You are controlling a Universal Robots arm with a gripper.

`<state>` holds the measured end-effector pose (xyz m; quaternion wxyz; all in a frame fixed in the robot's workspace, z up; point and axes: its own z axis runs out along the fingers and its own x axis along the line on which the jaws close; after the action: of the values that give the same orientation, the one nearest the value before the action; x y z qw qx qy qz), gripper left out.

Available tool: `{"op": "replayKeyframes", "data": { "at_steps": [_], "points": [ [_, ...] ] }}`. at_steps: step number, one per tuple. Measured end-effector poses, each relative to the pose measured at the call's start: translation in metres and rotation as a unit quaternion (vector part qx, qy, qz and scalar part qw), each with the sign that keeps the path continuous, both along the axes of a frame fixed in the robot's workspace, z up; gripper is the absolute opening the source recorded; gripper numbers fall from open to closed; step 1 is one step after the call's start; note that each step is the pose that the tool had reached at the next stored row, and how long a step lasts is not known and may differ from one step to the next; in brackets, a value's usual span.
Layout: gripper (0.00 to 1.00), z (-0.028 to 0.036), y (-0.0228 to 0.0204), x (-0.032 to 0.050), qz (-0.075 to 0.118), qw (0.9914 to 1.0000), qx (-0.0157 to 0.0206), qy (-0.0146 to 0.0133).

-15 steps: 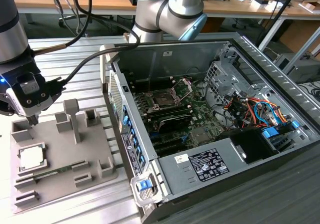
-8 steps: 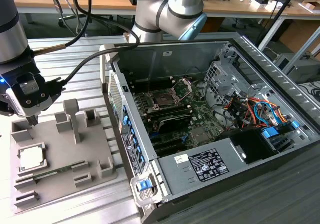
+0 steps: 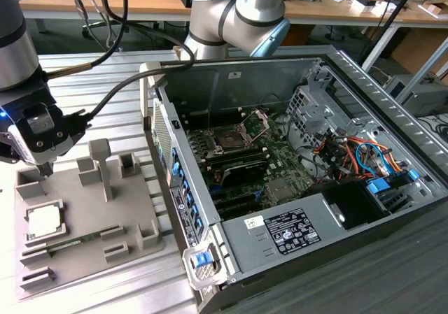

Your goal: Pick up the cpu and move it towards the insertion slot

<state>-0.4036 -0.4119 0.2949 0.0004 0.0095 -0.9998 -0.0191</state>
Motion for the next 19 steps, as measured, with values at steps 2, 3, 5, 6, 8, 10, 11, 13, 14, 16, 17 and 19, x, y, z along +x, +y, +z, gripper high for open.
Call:
{"op": "replayKeyframes", "data": {
  "at_steps": [2, 3, 5, 6, 8, 10, 11, 13, 14, 16, 17, 19],
  "points": [
    [0.11, -0.0011, 0.0, -0.0003, 0.0, 1.0, 0.0, 0.0],
    [0.11, -0.0013, 0.0, -0.0003, 0.0, 1.0, 0.0, 0.0001],
    [0.11, -0.0016, 0.0, -0.0003, 0.0, 1.0, 0.0, 0.0],
    [0.11, -0.0017, 0.0, -0.0003, 0.0, 1.0, 0.0, 0.0],
    [0.11, -0.002, 0.0, -0.0004, 0.0, 1.0, 0.0, 0.0001],
    [0.11, -0.0022, 0.0, -0.0004, 0.0, 1.0, 0.0, 0.0001],
    [0.11, -0.0024, 0.0, -0.0004, 0.0, 1.0, 0.0, 0.0],
    [0.11, -0.0027, 0.0, -0.0005, 0.0, 1.0, 0.0, 0.0001],
    [0.11, -0.003, 0.0, -0.0005, 0.0, 1.0, 0.0, 0.0],
    [0.11, -0.0034, 0.0, -0.0005, 0.0, 1.0, 0.0, 0.0],
    [0.11, -0.0036, 0.0, -0.0006, 0.0, 1.0, 0.0, 0.0],
    [0.11, -0.0039, 0.0, -0.0006, 0.0, 1.0, 0.0, 0.0]
  ]
}}
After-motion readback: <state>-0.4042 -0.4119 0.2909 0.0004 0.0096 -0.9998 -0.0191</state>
